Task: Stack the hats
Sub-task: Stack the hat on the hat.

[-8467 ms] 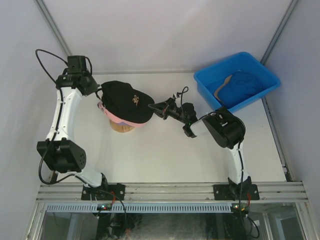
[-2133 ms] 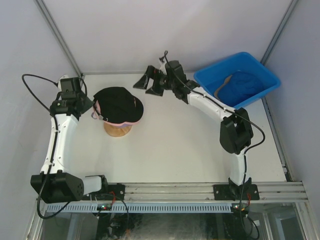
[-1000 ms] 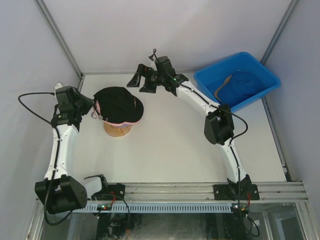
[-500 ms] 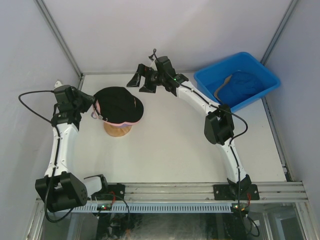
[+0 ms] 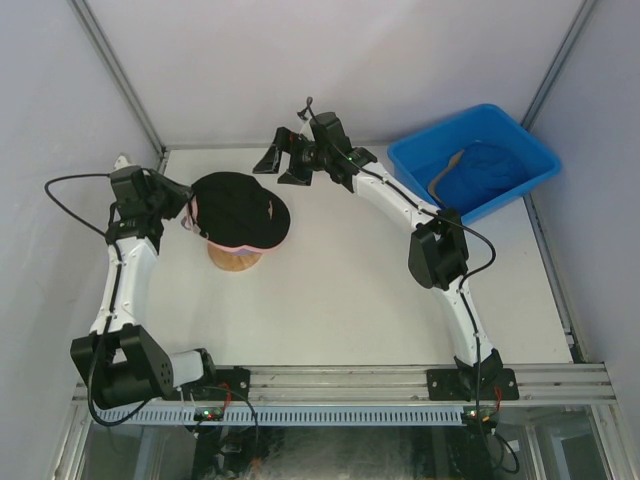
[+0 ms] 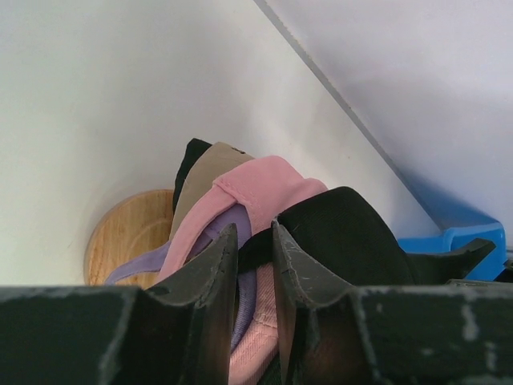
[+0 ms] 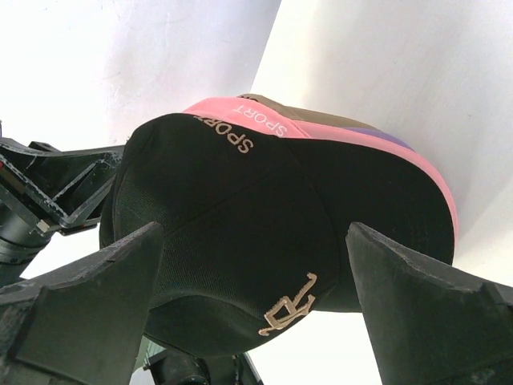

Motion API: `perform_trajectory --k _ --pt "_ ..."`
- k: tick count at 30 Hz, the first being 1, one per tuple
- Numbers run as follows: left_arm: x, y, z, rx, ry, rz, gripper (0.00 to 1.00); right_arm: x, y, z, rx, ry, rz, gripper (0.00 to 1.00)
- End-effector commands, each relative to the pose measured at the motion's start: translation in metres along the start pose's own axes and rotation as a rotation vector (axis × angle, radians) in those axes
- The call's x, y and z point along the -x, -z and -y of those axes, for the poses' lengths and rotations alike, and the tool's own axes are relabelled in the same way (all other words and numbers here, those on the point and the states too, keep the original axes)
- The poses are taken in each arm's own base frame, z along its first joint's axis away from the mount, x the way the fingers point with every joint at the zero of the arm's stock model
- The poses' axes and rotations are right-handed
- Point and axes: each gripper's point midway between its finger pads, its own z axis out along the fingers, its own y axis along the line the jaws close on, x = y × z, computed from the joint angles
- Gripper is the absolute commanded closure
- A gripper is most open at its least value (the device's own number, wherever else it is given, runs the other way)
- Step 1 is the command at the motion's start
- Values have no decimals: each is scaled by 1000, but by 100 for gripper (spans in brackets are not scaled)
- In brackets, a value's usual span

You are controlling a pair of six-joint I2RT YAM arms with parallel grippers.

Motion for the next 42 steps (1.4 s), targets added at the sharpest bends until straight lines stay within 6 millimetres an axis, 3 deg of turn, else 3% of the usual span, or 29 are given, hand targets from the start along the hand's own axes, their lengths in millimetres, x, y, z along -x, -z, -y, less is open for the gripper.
perform_trajectory --k 1,10,18,25,30,35,42 --pt "-11 -4 2 -34 -54 -61 72 11 4 -19 57 35 32 5" --pt "-14 -17 -2 -37 -94 -100 72 6 1 -18 60 30 13 5" --pt "-10 -43 12 -110 -69 -109 71 4 15 -26 55 48 17 5" --pt "-5 -69 61 -250 -52 -120 71 3 36 -21 28 66 29 5" --pt "-7 -83 93 -312 -66 -139 70 13 59 -18 31 69 82 5" --pt "19 -74 105 -318 15 -57 67 27 77 -22 74 63 144 5" --pt "66 -46 109 -330 139 76 61 42 80 -33 157 57 180 5"
